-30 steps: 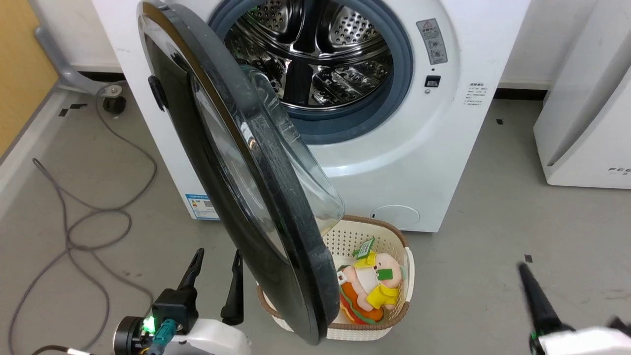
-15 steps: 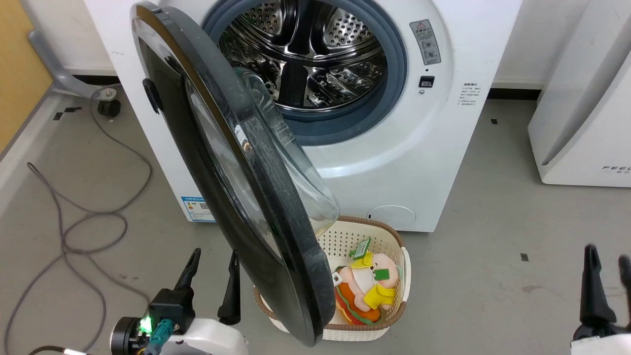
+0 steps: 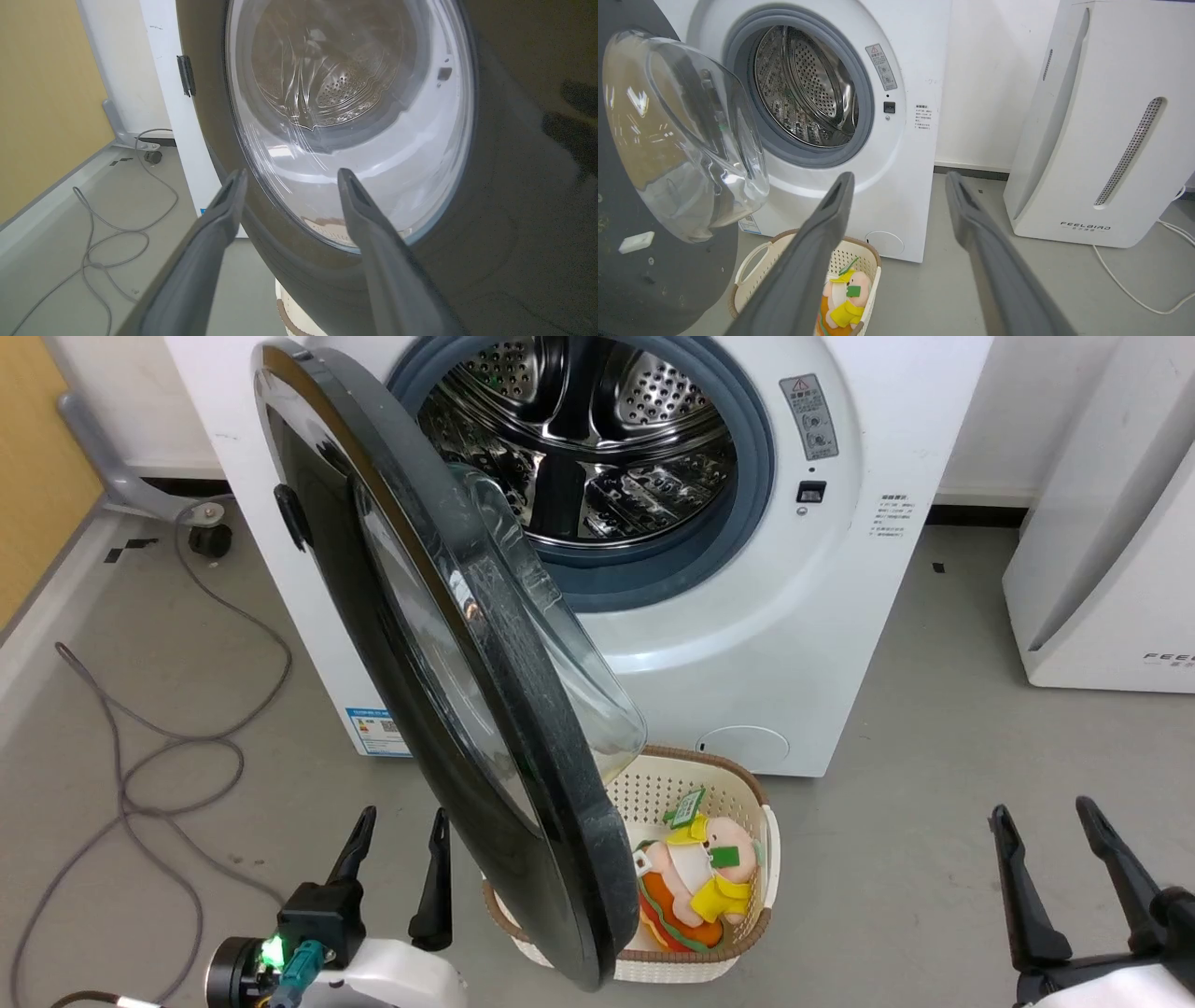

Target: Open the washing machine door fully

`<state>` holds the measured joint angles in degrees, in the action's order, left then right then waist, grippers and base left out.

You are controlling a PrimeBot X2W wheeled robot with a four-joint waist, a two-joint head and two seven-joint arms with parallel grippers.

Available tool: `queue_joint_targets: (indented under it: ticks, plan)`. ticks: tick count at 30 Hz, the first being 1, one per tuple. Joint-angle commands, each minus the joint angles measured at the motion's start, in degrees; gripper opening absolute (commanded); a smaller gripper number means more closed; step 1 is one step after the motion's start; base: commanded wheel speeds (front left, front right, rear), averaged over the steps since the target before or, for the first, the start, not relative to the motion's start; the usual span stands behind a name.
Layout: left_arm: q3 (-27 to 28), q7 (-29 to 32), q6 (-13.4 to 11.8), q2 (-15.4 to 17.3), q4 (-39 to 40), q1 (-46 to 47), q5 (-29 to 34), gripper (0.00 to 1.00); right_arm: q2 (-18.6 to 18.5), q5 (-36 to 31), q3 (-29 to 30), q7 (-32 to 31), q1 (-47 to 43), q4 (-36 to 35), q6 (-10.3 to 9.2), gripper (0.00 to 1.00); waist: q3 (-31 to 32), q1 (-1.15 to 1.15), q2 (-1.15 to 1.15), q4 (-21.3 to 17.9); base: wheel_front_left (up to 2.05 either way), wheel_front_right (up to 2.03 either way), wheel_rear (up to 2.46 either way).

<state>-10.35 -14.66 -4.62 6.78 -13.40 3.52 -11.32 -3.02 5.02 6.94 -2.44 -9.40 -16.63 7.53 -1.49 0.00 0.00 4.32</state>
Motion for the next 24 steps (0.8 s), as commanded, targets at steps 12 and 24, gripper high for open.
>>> queue_joint_targets:
  ticks: [12, 24]
  plan:
    - [-1.3, 0.8, -0.1, 1.3, 0.1, -0.3, -0.4, 0.0, 0.1, -1.8, 1.6, -1.4, -1.3, 4.0, -0.04, 1.0, 0.0, 0.0, 0.0, 0.0, 0.0, 0.0, 0.0]
    - [-1.0, 0.5, -1.5, 2.2, 4.3, 0.2, 0.2, 0.0, 0.1, -1.3, 2.1, -1.6, -1.0, 4.8, -0.04, 1.0, 0.1, 0.0, 0.0, 0.1, 0.0, 0.0, 0.0]
